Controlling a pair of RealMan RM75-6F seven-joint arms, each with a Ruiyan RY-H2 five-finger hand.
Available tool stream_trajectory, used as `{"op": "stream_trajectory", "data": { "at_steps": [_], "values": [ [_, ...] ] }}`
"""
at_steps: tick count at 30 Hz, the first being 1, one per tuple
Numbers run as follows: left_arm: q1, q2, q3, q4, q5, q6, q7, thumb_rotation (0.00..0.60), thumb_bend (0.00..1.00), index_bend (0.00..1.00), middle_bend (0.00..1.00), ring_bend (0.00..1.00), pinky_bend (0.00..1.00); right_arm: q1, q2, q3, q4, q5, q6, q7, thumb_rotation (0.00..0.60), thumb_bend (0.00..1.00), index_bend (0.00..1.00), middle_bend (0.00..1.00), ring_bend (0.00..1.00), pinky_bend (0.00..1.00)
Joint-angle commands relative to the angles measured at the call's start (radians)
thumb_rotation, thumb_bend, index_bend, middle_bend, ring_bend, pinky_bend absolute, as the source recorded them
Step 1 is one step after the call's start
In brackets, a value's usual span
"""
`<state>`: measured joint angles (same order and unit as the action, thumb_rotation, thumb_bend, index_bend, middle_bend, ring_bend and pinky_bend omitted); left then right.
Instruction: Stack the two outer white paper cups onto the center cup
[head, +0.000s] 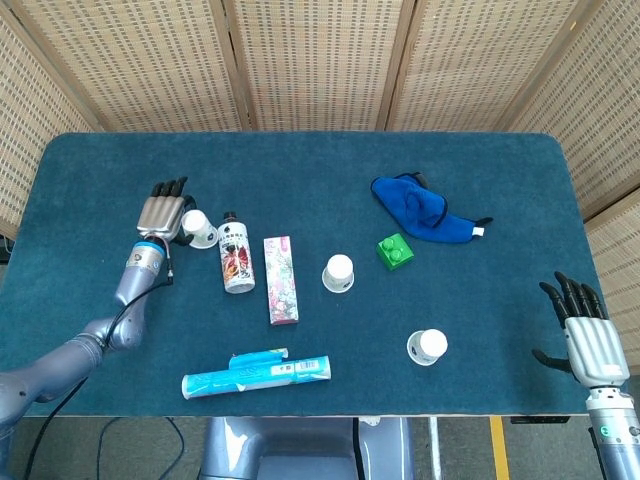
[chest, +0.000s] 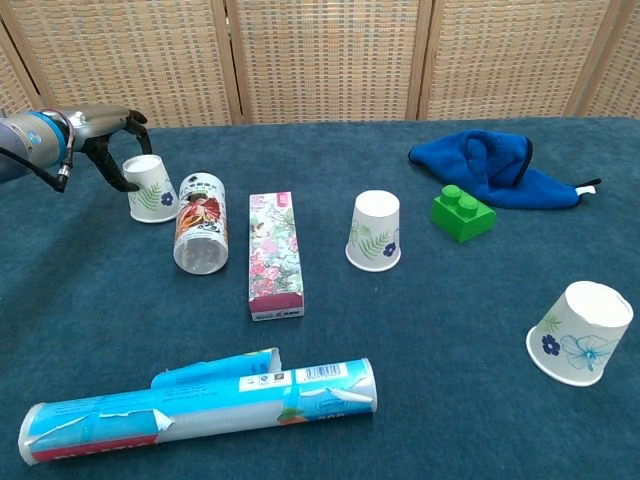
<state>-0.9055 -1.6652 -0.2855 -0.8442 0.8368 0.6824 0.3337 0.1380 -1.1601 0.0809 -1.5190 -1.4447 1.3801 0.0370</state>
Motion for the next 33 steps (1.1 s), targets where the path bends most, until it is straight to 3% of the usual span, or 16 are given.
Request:
{"op": "stream_trajectory", "data": {
  "at_steps": [1,8,21,28,33],
  "values": [
    [0.003,0.003,-0.002,-0.010,0.012,0.017,-0.011,0.600,0.34,0.53,0.00,0.00,0.04,-0.001,0.001,-0.001,0.001,-0.003,0.003,0.001,0.600,0.06,0.14,0.00,0.00,0.00],
    [0.025,0.072,-0.016,-0.113,0.044,0.071,-0.044,0.600,0.34,0.52,0.00,0.00,0.05,0.001,0.001,-0.002,-0.001,0.000,-0.001,-0.001,0.600,0.06,0.14,0.00,0.00,0.00],
    [0.036,0.267,-0.066,-0.472,0.070,0.179,-0.024,0.600,0.34,0.51,0.00,0.00,0.04,0.000,0.007,-0.001,-0.007,-0.003,0.003,0.011,0.600,0.06,0.14,0.00,0.00,0.00],
    [-0.007,0.256,-0.068,-0.564,0.072,0.206,0.022,0.600,0.34,0.51,0.00,0.00,0.04,-0.002,0.013,0.002,-0.007,0.001,0.006,0.027,0.600,0.06,0.15,0.00,0.00,0.00],
    [-0.068,0.202,-0.074,-0.554,0.086,0.188,0.032,0.600,0.34,0.51,0.00,0.00,0.04,-0.003,0.017,0.006,-0.004,0.012,0.003,0.038,0.600,0.06,0.15,0.00,0.00,0.00]
  ]
}}
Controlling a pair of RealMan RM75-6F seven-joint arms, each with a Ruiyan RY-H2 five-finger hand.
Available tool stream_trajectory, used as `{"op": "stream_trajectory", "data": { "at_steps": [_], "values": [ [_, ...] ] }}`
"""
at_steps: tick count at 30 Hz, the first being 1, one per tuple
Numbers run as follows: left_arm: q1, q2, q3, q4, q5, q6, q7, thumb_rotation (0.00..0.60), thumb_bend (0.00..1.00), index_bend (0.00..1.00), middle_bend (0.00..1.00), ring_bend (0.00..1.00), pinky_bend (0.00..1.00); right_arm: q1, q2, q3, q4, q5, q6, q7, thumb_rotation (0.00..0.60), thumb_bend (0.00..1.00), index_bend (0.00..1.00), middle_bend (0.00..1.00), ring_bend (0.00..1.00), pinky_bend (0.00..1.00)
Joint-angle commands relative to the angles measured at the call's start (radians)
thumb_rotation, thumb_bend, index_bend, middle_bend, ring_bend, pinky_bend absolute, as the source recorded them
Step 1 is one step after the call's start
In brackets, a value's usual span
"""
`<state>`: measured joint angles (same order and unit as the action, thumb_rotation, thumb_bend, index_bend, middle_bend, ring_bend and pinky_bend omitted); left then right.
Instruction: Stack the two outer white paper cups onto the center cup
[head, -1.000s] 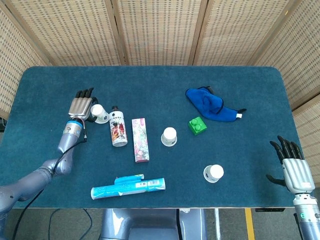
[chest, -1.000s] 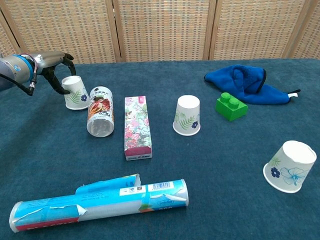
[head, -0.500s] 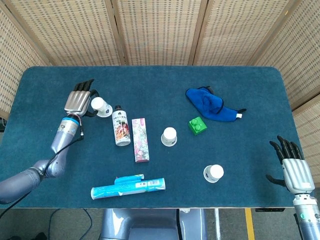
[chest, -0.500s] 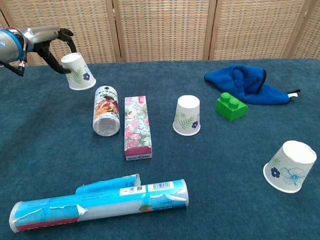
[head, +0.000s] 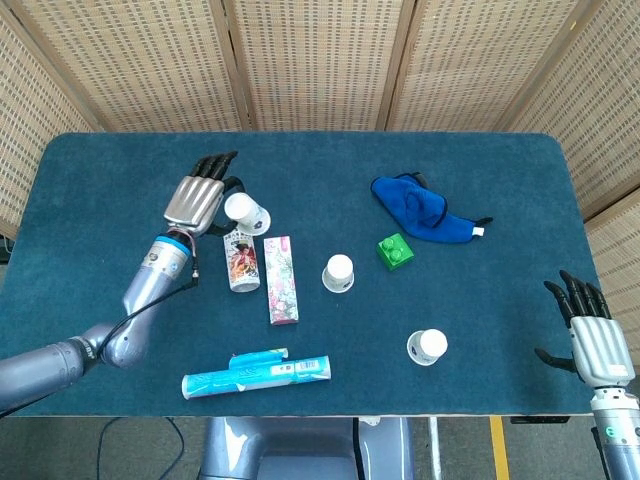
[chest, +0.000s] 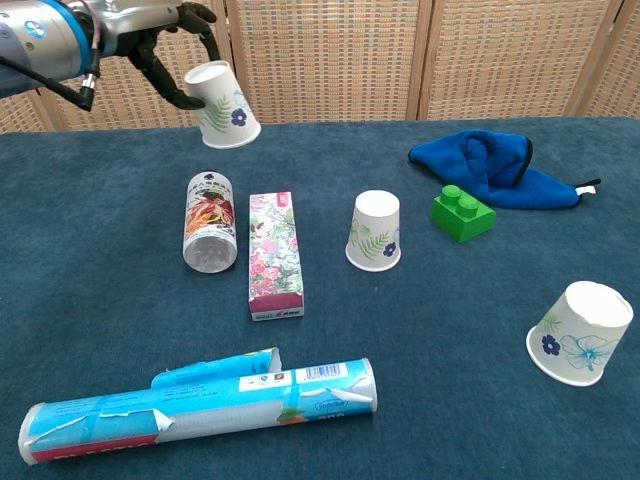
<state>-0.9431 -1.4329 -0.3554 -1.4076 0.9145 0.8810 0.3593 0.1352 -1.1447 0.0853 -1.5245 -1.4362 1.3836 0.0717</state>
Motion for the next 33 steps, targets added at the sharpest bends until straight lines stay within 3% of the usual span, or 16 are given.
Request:
{"op": "stream_trajectory", "data": {
  "at_steps": [1,14,33],
  "values": [
    [-0.037,-0.037,-0.004,0.015,0.007,-0.013,0.007,0.600,0.34,0.51,0.00,0.00,0.04,0.000,0.002,0.002,0.002,0.004,-0.001,0.005,0.600,0.06,0.15,0.00,0.00,0.00],
    [-0.176,-0.174,0.001,0.073,-0.019,-0.056,0.061,0.600,0.34,0.51,0.00,0.00,0.04,-0.001,0.009,0.017,0.024,0.037,-0.016,0.046,0.600,0.06,0.15,0.00,0.00,0.00],
    [-0.263,-0.253,0.033,0.109,-0.097,-0.072,0.127,0.600,0.33,0.51,0.00,0.00,0.04,-0.002,0.019,0.028,0.040,0.054,-0.028,0.099,0.600,0.06,0.15,0.00,0.00,0.00]
  ]
}}
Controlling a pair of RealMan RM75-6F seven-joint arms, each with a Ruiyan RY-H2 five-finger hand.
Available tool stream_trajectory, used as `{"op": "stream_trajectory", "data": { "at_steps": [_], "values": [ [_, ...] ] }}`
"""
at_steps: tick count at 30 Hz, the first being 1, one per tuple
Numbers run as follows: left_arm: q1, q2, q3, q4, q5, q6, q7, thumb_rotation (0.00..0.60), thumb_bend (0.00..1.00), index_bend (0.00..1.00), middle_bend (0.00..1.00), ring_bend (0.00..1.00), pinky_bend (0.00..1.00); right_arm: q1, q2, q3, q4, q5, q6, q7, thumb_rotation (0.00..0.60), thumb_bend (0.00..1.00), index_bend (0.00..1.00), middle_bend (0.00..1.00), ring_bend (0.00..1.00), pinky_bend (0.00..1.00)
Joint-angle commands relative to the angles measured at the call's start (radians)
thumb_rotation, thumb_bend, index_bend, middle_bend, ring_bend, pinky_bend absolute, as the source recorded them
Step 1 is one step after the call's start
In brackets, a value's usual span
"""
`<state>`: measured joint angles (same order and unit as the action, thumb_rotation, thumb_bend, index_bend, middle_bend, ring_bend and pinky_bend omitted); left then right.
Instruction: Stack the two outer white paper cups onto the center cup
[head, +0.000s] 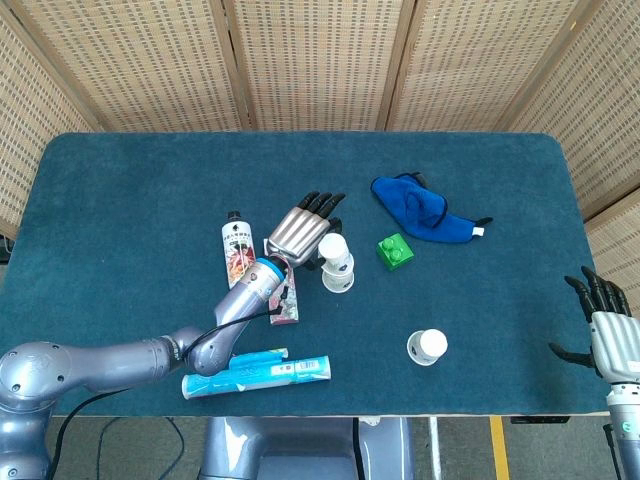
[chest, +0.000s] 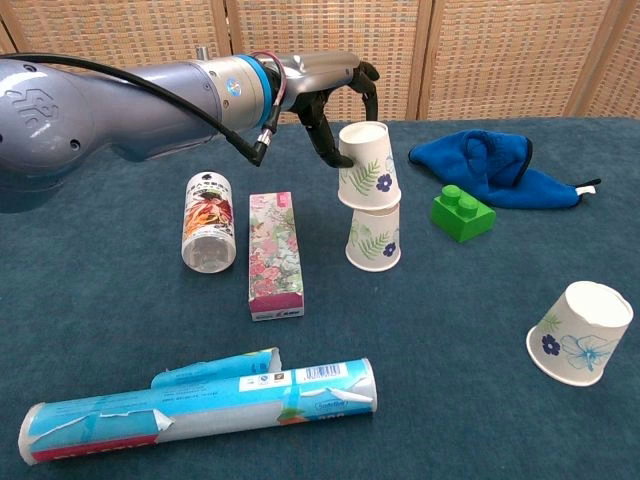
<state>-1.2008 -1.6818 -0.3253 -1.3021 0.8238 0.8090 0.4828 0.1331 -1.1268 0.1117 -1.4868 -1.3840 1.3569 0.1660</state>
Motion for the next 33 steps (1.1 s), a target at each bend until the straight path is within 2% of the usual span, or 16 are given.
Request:
{"op": "stream_trajectory", "data": {
  "at_steps": [1,12,19,22,28,30,33],
  "values": [
    [-0.006,-0.006,0.004,0.005,-0.008,-0.001,0.005,0.600,0.33,0.51,0.00,0.00,0.04,0.000,0.002,0.002,0.002,0.003,-0.002,0.006,0.600,0.06,0.15,0.00,0.00,0.00],
    [-0.032,-0.039,0.018,0.033,-0.012,-0.009,0.008,0.600,0.33,0.49,0.00,0.00,0.04,-0.001,0.005,0.004,0.007,0.003,-0.003,0.025,0.600,0.06,0.15,0.00,0.00,0.00],
    [-0.038,-0.022,0.034,0.016,-0.060,-0.026,0.036,0.600,0.27,0.33,0.00,0.00,0.00,-0.004,0.007,0.007,0.005,0.007,0.001,0.028,0.600,0.06,0.15,0.00,0.00,0.00],
    [-0.034,-0.016,0.037,0.006,-0.067,-0.010,0.041,0.600,0.25,0.24,0.00,0.00,0.00,-0.004,0.008,0.007,0.004,0.005,0.001,0.026,0.600,0.06,0.15,0.00,0.00,0.00],
    [0.002,0.022,0.037,-0.038,-0.049,0.044,0.017,0.600,0.25,0.16,0.00,0.00,0.00,-0.004,0.007,0.005,0.003,0.004,-0.002,0.023,0.600,0.06,0.15,0.00,0.00,0.00],
    [0.022,0.047,0.042,-0.064,-0.038,0.066,0.010,0.600,0.25,0.15,0.00,0.00,0.00,-0.004,0.008,0.006,0.003,0.005,-0.001,0.023,0.600,0.06,0.15,0.00,0.00,0.00],
    [0.097,0.108,0.058,-0.145,0.012,0.158,-0.031,0.600,0.25,0.15,0.00,0.00,0.00,-0.006,0.008,0.007,0.001,0.009,-0.001,0.020,0.600,0.06,0.15,0.00,0.00,0.00]
  ]
}}
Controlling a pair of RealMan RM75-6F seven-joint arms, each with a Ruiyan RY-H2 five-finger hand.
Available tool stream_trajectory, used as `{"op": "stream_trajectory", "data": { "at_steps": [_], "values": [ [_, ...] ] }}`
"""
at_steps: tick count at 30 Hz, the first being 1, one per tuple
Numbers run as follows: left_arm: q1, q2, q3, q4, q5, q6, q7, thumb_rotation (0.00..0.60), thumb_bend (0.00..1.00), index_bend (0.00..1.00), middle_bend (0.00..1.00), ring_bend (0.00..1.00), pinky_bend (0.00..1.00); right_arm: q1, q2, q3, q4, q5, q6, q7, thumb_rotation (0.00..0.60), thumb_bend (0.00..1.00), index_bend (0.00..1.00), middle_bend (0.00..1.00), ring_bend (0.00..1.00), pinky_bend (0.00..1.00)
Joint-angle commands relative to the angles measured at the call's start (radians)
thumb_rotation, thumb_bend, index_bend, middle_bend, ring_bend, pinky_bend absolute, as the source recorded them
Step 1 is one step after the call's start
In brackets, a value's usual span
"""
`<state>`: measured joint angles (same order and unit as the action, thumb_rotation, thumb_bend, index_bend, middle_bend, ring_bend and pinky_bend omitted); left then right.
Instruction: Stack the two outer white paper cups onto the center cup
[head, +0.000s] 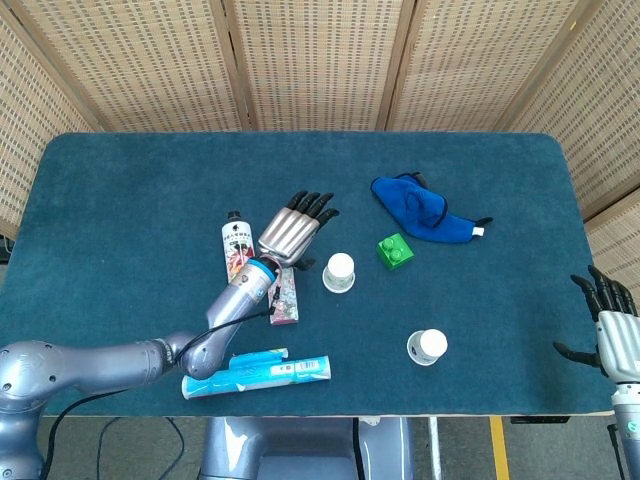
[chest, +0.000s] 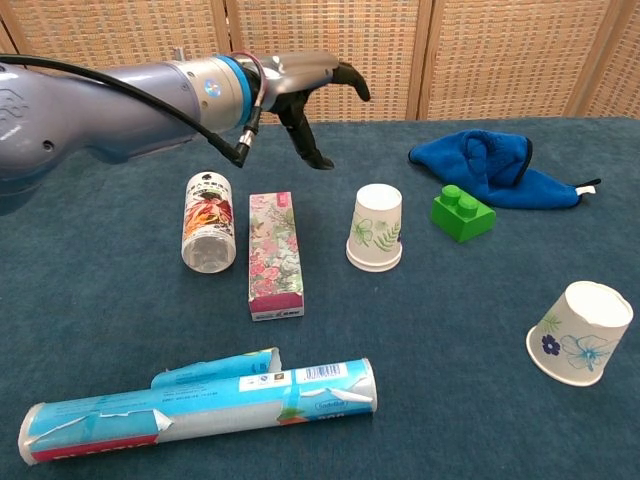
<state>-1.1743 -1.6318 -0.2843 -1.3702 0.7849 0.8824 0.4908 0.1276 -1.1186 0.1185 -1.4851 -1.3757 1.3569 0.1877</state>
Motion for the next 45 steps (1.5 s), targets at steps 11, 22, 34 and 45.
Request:
{"op": "stream_trajectory", "data": {
  "at_steps": [11,22,34,45],
  "values": [
    [0.385,0.301,0.176,-0.295,0.274,0.417,-0.126,0.600,0.25,0.15,0.00,0.00,0.00,0.008,-0.017,-0.003,-0.010,0.002,-0.008,-0.062,0.600,0.06,0.16,0.00,0.00,0.00],
    [0.706,0.398,0.339,-0.310,0.421,0.694,-0.196,0.600,0.25,0.16,0.00,0.00,0.00,0.013,-0.035,-0.015,-0.038,-0.036,0.019,-0.138,0.600,0.06,0.17,0.00,0.00,0.00],
    [0.874,0.447,0.375,-0.270,0.520,0.747,-0.364,0.600,0.25,0.16,0.00,0.00,0.00,0.025,-0.047,-0.081,-0.173,-0.127,0.004,-0.311,0.600,0.06,0.24,0.00,0.00,0.00],
    [0.909,0.463,0.332,-0.254,0.546,0.724,-0.406,0.600,0.25,0.16,0.00,0.00,0.00,0.099,-0.080,-0.078,-0.325,-0.115,-0.108,-0.470,0.600,0.06,0.27,0.00,0.00,0.00]
  ]
}}
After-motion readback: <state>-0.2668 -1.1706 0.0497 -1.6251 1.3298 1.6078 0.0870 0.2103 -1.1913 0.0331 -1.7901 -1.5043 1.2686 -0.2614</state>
